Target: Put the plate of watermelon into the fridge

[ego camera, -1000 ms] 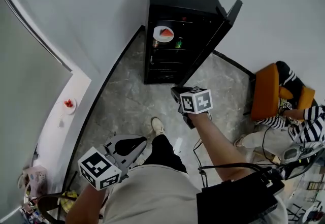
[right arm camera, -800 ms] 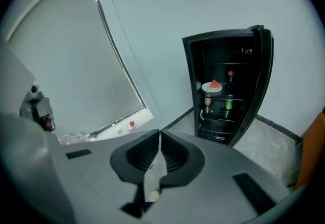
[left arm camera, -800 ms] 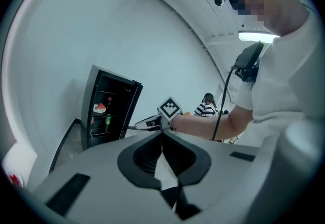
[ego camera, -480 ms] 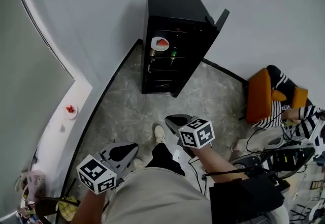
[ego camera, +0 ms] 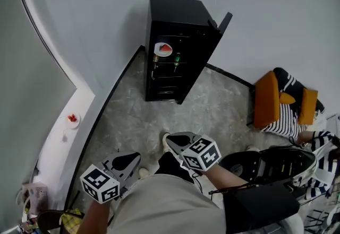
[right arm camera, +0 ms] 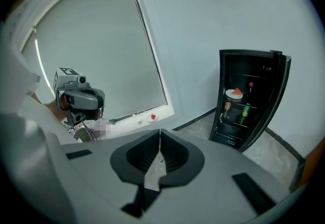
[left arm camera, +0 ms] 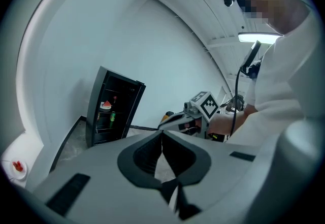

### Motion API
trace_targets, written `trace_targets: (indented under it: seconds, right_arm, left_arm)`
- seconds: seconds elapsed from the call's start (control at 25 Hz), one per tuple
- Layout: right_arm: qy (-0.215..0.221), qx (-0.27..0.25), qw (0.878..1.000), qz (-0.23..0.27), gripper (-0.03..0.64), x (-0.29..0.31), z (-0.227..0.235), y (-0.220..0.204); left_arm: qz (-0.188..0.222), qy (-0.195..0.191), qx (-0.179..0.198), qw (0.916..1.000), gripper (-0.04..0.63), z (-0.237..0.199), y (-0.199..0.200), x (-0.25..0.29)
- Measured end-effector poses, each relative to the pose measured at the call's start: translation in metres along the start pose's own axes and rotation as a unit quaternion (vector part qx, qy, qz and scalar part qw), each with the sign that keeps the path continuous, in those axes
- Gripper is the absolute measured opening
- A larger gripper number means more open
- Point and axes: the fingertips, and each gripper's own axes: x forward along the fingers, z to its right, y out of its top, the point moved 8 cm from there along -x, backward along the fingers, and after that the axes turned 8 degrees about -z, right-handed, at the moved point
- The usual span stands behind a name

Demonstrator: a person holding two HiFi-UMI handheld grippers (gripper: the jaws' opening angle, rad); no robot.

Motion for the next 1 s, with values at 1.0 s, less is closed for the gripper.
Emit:
trace_targets:
  seconds: [1.0]
  right_arm:
    - [0.026,-0.059,0.998,-0.001,0.015,0.005,-0.016,0.004]
  left_arm:
    - [-0.009,0.009,-0.013,0.9998,0.012,-0.006,-0.005,0.007]
